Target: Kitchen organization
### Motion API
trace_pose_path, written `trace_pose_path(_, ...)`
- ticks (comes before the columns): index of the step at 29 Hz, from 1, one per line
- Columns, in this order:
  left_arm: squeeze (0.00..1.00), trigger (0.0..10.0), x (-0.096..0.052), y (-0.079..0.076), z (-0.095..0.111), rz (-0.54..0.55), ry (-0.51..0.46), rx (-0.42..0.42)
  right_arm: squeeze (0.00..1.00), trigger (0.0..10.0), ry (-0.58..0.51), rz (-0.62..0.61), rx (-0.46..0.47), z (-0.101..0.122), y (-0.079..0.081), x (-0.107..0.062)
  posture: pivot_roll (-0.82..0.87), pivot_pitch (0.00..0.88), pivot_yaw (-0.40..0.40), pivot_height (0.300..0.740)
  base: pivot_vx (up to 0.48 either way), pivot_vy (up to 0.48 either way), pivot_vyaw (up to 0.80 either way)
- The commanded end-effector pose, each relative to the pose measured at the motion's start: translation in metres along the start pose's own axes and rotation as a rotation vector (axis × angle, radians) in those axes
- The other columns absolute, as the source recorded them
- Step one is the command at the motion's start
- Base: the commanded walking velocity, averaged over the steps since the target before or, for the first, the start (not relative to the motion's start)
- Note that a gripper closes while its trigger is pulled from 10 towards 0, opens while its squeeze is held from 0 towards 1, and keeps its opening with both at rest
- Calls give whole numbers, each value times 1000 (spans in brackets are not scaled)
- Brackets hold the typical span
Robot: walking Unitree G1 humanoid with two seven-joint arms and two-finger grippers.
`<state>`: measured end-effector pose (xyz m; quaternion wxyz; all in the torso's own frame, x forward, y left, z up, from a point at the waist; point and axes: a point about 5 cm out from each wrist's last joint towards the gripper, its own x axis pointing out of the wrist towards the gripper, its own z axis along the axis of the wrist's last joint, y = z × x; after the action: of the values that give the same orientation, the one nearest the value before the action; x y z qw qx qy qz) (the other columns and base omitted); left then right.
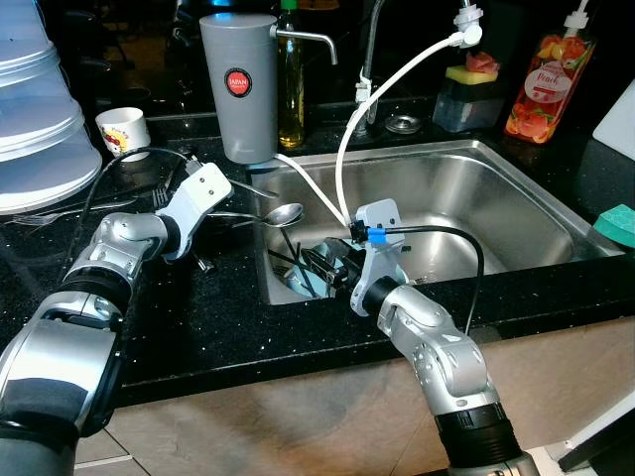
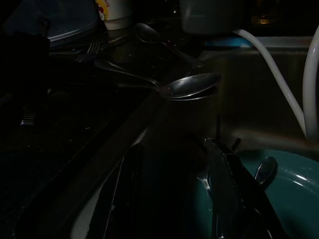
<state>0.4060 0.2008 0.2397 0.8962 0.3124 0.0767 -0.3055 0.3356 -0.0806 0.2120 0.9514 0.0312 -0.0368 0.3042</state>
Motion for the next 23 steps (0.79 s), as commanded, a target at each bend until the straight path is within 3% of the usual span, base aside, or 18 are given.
trace_pose_path(1,0,0,-6,-1,-23,-5,111,-23,0,10000,10,0,17,0,1,1,-30,162,38,740,0,0,0)
trace_pose_path(4,0,0,-7,1,-21,2,95,-37,0,10000,9,-1,18,0,0,1,-30,162,38,740,0,0,0)
trace_pose_path(6,0,0,-7,7,-9,32,-4,-131,0,10000,5,-5,19,1,-1,1,-33,157,36,740,0,0,0)
trace_pose_path(7,0,0,-7,7,-9,32,-4,-131,0,10000,5,-5,19,1,-1,1,-33,157,36,740,0,0,0)
trace_pose_path(9,0,0,-10,16,7,54,-126,-238,0,10000,1,-9,22,3,-3,3,-34,148,34,740,0,0,0)
trace_pose_path(10,0,0,-10,16,7,54,-126,-238,0,10000,1,-9,22,3,-3,3,-34,148,34,740,0,0,0)
trace_pose_path(13,0,0,-20,30,30,41,-299,-362,0,10000,-8,-7,25,5,-3,3,-36,137,35,740,0,0,0)
trace_pose_path(18,0,0,-27,36,38,0,-334,-373,0,10000,-15,-3,26,7,-3,5,-37,121,35,740,0,0,0)
trace_pose_path(23,0,0,-41,46,38,-28,-306,-322,0,10000,-27,6,21,10,-3,8,-38,99,34,740,0,0,0)
